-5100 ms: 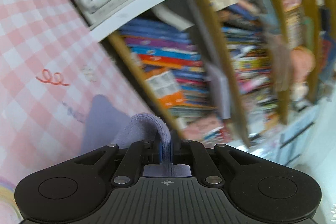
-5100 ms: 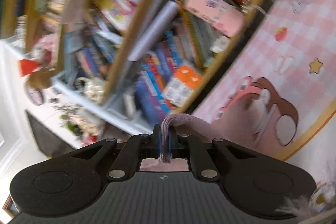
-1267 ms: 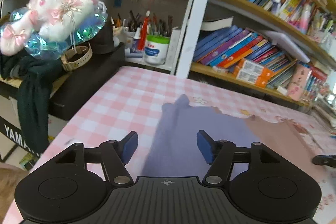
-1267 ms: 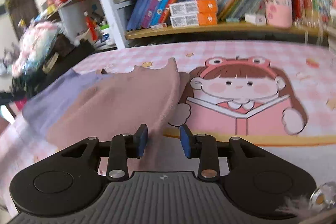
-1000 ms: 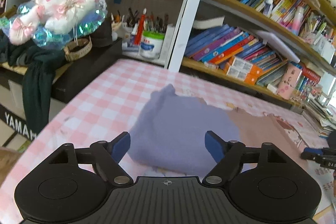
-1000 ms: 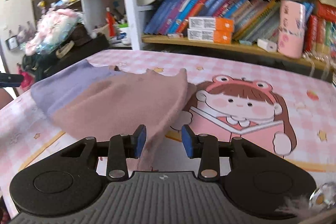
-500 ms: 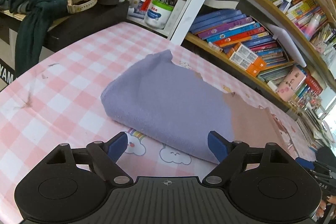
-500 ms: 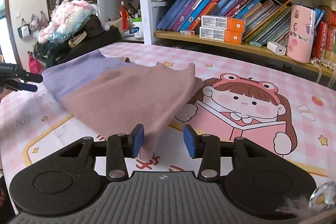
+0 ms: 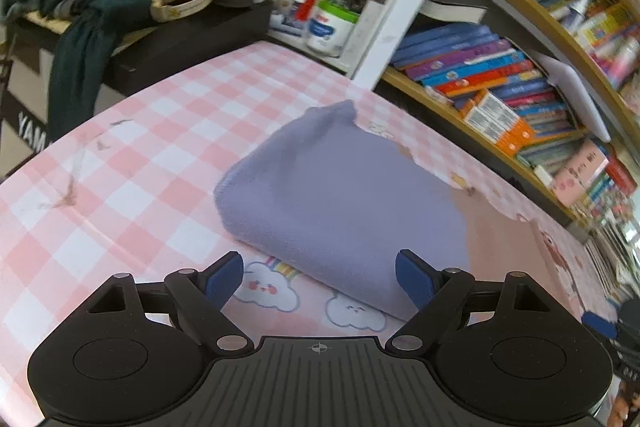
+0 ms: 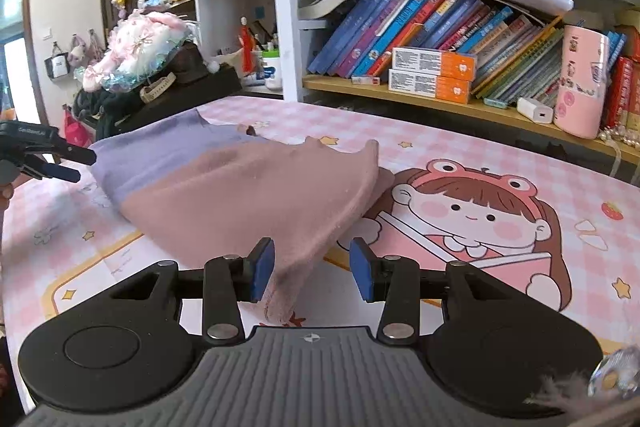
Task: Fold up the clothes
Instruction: 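Reach the left gripper to the lavender hem and grasp it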
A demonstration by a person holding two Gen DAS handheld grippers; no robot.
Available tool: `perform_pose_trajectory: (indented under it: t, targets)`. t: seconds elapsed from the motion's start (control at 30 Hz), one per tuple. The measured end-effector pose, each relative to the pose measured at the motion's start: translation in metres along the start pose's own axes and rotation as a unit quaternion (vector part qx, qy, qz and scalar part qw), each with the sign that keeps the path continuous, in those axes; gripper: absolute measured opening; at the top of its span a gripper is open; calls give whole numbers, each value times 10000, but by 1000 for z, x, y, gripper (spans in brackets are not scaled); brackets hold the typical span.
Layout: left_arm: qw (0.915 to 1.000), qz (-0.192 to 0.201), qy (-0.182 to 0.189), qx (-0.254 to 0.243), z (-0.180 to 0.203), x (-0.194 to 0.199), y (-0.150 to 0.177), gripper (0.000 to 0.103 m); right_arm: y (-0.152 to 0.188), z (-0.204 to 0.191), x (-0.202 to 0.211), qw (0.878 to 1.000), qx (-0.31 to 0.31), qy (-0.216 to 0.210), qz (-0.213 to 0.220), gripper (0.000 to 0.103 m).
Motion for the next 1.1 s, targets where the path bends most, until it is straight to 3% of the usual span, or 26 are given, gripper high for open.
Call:
perform_pose_trajectory:
  t: [0.37,0.57,0.83,1.03,1.07,1.1]
  targets:
    - [9939,-5,175,1092,-21,-3,-7,85,-13,7,-11,9976,553,-366,-190,40]
    - [9933,60,-23,1155,-19,-4,-9,85,-7,17,-14,9973,516,-482,-197,40]
    - [9903,50,96,1389,-18,-10,-20,83,0,8,-21,9962,704,-409,-303,39]
    - [9834,210,270,1782,-18,-15,-27,77,3,9,-24,9964,660,-420,-323,38]
    - [9819,235,302,1855,-19,-16,-27,74,4,10,-25,9965,618,-455,-331,38]
    - [9816,233,325,1867,-19,-17,-28,63,4,10,-25,9965,615,-462,-332,38]
Point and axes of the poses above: each gripper's, at about its wrist camera, not at the fingertips, and x roughly against the way its jaws point, z to its right, y to its underside, the point moved 6 cm from there along -x, roughly the way its jaws point, and after that the axes turned 15 degrees about -z, right-handed, at the moved point
